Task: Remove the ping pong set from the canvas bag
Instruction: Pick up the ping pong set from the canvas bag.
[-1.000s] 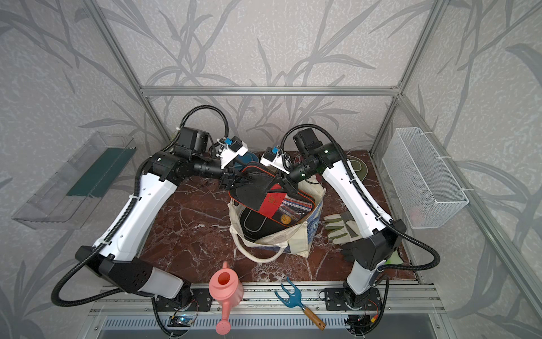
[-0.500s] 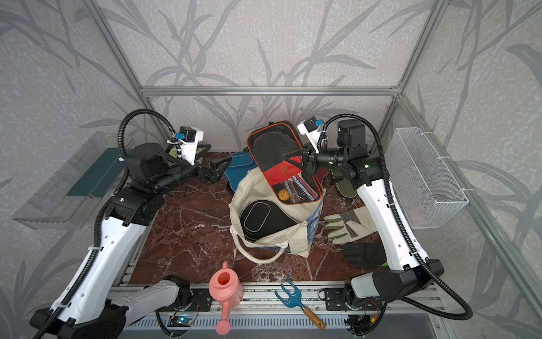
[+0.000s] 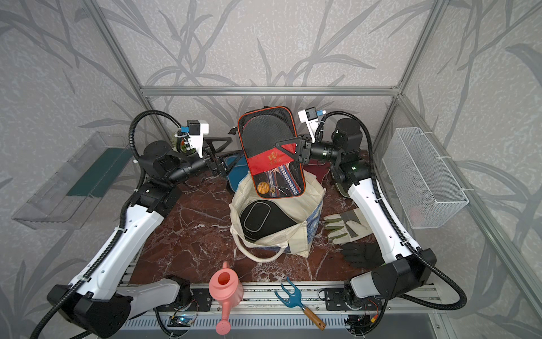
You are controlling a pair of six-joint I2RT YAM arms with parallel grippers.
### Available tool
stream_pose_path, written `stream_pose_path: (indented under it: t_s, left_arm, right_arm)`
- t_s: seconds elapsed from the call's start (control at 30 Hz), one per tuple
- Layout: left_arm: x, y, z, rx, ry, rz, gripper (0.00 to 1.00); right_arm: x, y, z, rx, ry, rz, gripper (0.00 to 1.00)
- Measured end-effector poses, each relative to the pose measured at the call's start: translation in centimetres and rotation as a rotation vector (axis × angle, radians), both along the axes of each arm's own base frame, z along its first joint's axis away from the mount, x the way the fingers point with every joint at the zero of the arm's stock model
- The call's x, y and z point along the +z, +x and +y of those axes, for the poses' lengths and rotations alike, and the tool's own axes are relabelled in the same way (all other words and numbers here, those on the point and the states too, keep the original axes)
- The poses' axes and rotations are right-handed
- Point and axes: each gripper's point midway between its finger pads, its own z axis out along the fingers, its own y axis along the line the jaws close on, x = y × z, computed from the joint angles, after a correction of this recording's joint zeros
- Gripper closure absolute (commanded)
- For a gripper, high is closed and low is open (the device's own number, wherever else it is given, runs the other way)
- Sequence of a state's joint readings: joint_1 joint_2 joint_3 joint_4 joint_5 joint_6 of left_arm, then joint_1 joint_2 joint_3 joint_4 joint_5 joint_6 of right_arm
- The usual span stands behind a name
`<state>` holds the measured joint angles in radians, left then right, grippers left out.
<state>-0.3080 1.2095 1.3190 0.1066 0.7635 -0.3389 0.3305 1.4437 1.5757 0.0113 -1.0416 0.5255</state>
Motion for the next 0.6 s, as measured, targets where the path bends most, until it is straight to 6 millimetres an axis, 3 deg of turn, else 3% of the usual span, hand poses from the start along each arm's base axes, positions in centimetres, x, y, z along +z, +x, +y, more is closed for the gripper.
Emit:
stream_pose_path:
  t_s: [0.2,0.3,0.37,0.43,0.5,0.57,0.6]
  left_arm:
    - [-0.6,1.2,-1.7,-0.073,-0.040,0.032,0.01]
    - [-0.7,1.4,-2.1,-0.097,-0.056,0.044,0.08]
    - [-0.5,1.3,-2.2,-0.110,-0.069,0.045,0.30]
    - [-0.1,0.9,-2.5,-0.139,-0.083,0.036,0.69]
    - [0.3,0.1,-2.8,-0.186,-0.103,0.057,0.95]
    - [0.8,-1.6,-3.2,-0.275,-0.129,0.105,1.00]
    - [1.3,-2.2,-3.2,-0.286,-0.132,0.094,1.00]
  right_arm:
    - [0.1,-0.9,1.9,0.093,0.053,0.026,1.00]
    - [0.4,-0.7,2.4,0.116,0.079,0.031,1.00]
    - [0.5,-0.6,2.6,0.124,0.090,0.031,1.00]
    - [0.6,-0.6,2.7,0.127,0.094,0.033,1.00]
    - [0.6,-0.5,2.8,0.129,0.096,0.011,1.00]
    - [0.6,-1.0,2.6,0.165,0.084,-0.061,1.00]
    - [0.7,-1.3,2.6,0.178,0.080,-0.074,0.92]
